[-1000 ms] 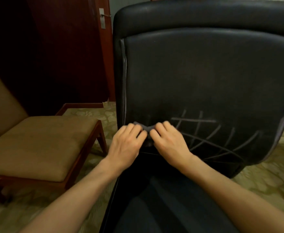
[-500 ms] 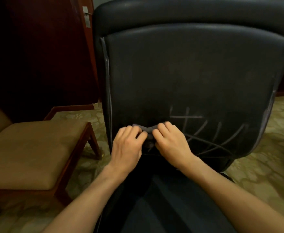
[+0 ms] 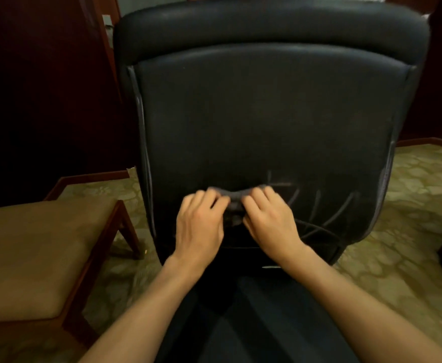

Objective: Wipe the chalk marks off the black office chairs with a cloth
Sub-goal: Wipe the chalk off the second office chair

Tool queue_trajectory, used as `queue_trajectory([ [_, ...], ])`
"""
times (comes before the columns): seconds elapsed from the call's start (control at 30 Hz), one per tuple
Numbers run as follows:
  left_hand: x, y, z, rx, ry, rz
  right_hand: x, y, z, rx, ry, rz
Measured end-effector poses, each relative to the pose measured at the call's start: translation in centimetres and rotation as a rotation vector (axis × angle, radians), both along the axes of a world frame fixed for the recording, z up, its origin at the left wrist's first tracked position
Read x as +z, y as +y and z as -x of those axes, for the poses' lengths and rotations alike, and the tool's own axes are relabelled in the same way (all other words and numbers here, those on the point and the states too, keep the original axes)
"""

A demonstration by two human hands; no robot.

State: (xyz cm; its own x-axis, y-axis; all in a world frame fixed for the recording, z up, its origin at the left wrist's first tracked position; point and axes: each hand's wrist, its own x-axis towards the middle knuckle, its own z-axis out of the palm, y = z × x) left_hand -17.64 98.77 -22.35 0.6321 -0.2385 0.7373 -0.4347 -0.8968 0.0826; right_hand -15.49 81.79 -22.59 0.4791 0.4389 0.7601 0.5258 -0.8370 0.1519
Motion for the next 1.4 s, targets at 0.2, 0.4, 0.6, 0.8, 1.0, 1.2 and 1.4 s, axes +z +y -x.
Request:
queue_trajectory([
  [0.2, 6.7, -3.8, -2.8, -0.013, -0.104, 0.091, 8.1, -2.8, -1.8, -0.114, -0.145, -0.079],
  [0.4, 6.0, -5.0, -3.5, -0.025, -0.124, 0.038, 5.4, -3.3, -1.6, -0.198, -0.153, -0.183],
  [0.6, -1.3, -4.4, -1.3, -0.112, -0.005, -0.104, -1.9, -5.0, 1.4, -0.152, 0.041, -0.029],
  [0.8, 7.7, -8.6, -3.7, -0.113, -0.190, 0.026, 8.4, -7.5, -0.4, -0.283, -0.158, -0.142],
  [1.0, 6.6, -10.2, -4.4, -0.149, -0.185, 0.000, 5.6, -8.3, -0.3, -0.306, -0.128, -0.294],
  [1.2, 0.2, -9.7, -2.7, -0.249, -0.089, -0.133, -1.3, -9.8, 2.7, -0.281, 0.041, -0.247],
  [1.4, 9.7, -15.0, -3.8, -0.192, -0.165, -0.074, 7.7, -12.6, 0.9, -0.390, -0.146, -0.404],
])
